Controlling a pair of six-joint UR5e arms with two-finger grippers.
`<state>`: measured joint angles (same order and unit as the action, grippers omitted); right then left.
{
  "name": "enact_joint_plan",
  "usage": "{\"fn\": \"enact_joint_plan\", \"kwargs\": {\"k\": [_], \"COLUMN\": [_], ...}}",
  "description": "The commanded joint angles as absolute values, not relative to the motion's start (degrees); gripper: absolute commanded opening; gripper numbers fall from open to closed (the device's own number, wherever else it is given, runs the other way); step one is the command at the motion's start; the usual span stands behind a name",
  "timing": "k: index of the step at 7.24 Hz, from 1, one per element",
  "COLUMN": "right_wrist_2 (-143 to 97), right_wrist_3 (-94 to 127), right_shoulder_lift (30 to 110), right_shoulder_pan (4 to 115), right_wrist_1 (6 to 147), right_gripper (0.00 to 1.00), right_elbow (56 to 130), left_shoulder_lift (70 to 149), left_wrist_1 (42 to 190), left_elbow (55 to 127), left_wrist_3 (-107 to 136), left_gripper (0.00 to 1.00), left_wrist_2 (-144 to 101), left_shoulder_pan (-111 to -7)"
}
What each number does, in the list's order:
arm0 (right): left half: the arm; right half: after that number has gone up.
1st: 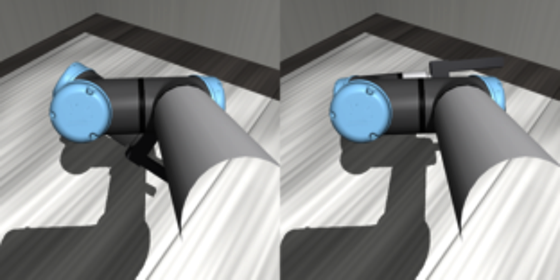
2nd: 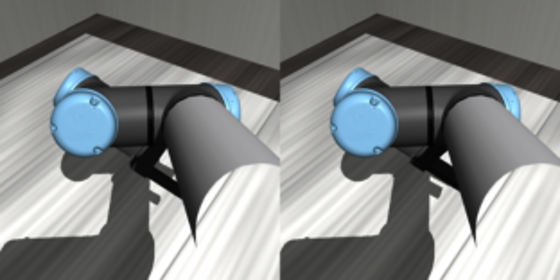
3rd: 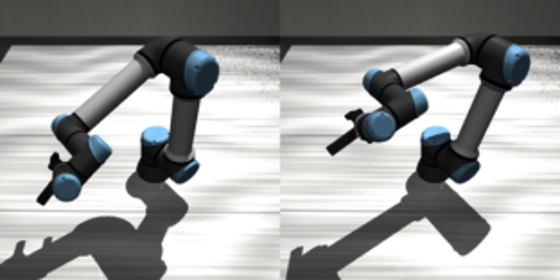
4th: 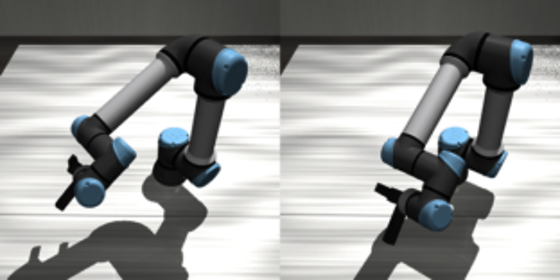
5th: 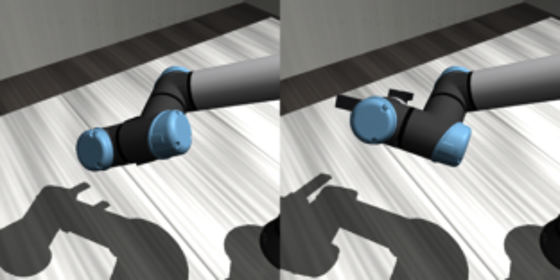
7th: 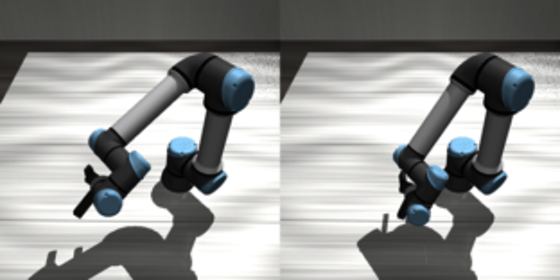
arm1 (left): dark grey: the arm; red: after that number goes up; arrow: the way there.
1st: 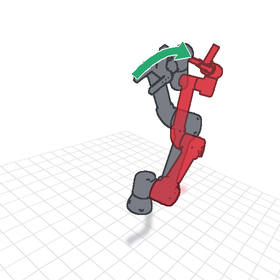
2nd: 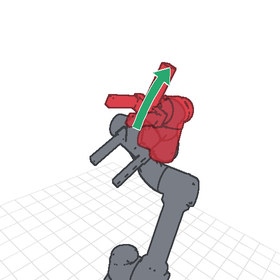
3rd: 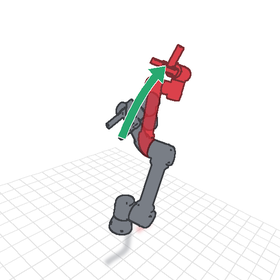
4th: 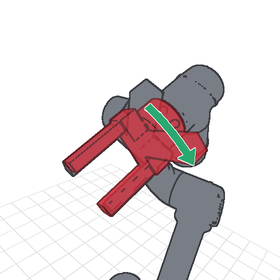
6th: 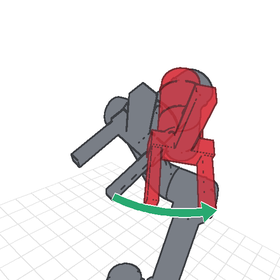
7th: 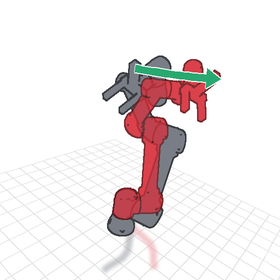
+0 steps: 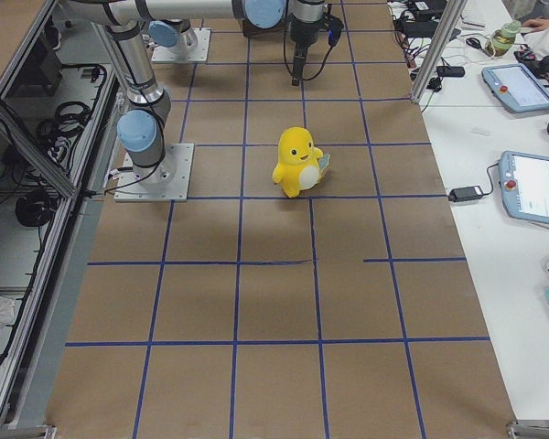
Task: Pull drawer sideways
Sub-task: 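Align and close the left gripper on the white drawer handle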
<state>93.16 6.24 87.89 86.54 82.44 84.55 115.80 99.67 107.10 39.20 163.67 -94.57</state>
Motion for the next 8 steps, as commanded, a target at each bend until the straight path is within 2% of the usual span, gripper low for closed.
{"fn": "enact_joint_plan", "kwargs": {"k": [1, 3, 8], "right_wrist_2": [93.2, 93.2, 93.2], "right_wrist_3": [6.2, 6.2, 6.2], "right_shoulder_lift": [87.9, 87.9, 87.9], "right_shoulder_pan": [86.5, 86.5, 86.5], "right_wrist_1": [82.4, 82.4, 82.4], "right_gripper": [1.0, 1.0, 1.0], "right_elbow": [84.6, 84.6, 84.6], "left_shoulder_lift": [115.9, 115.9, 116.1], "left_wrist_1": [99.7, 99.8, 99.9], "left_elbow": [107.1, 107.1, 107.1], "left_wrist_3": [39.2, 39.2, 39.2], "left_gripper": [0.16, 0.12, 0.12], "left_wrist_2": [163.5, 163.4, 163.4], "left_shoulder_pan": [-94.7, -94.9, -96.5]}}
